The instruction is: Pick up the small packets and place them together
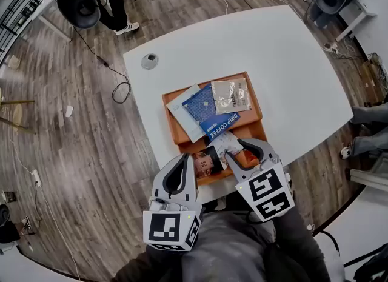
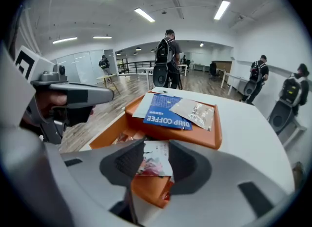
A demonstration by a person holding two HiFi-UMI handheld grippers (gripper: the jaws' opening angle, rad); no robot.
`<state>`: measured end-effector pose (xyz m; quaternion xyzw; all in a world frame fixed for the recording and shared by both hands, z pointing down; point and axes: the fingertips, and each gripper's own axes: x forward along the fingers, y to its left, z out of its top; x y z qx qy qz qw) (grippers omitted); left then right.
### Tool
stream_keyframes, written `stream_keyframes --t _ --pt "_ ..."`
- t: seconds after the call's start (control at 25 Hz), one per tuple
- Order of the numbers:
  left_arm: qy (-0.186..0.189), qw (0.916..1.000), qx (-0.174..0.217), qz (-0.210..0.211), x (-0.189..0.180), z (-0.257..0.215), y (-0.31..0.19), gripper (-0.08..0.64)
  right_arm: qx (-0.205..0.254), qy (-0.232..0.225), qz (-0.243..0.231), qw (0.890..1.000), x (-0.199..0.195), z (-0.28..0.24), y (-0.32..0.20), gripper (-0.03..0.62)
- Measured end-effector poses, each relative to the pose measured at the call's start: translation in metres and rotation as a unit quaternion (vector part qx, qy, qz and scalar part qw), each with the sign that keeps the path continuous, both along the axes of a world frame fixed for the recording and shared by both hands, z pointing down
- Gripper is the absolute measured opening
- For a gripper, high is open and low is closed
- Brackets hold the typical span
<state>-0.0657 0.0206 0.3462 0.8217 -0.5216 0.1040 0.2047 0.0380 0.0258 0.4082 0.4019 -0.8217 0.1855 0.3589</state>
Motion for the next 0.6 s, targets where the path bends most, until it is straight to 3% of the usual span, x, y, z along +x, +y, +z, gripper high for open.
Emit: stream_keyframes --t 0.16,0.32,0.6 --pt "-0.001 1.0 -0.002 -0.004 -0.008 0.002 -0.004 -0.005 -0.01 0.006 -0.009 1.0 -0.008 0.007 0.0 0.143" --pt "-0.002 1.0 -0.005 -0.007 -0.015 0.005 -0.008 -0.005 -0.012 0.012 -0.011 1.0 -0.013 0.012 -0.005 0.007" --pt "-0.002 0.9997 -0.012 -0.019 -0.026 0.011 -0.017 -0.005 -0.032 0.003 -0.039 0.999 -0.031 0.021 -0.01 0.006"
